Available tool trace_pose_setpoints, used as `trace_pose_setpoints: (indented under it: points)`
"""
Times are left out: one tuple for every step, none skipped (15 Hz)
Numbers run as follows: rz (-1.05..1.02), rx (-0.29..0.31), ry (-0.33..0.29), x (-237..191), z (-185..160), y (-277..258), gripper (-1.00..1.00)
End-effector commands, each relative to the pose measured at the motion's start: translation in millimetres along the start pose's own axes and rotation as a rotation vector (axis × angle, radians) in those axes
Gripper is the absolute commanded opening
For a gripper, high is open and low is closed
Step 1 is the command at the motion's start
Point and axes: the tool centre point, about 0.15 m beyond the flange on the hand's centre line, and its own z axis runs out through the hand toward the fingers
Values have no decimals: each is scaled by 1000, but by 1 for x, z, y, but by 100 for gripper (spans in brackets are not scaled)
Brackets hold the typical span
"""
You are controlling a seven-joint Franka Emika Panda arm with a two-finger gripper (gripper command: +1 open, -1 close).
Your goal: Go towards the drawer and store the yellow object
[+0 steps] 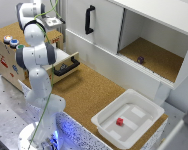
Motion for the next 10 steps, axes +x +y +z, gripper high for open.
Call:
trace_pose_setpoints:
  points:
    - [-87, -22, 191, -16, 72, 2, -100]
    - [-121, -24, 208, -8, 77, 2, -100]
    - [-138, -23, 212, 0, 81, 5, -100]
    - [-159, -30, 202, 8, 84, 8, -100]
    - [-172, -33, 197, 14, 86, 10, -100]
    - [-180, -32, 187, 19, 87, 15, -100]
    - [-181, -31, 181, 21, 87, 19, -100]
    - [-178, -31, 180, 22, 86, 23, -100]
    - [-174, -35, 177, 23, 86, 25, -100]
    - [-167, -33, 181, 23, 84, 27, -100]
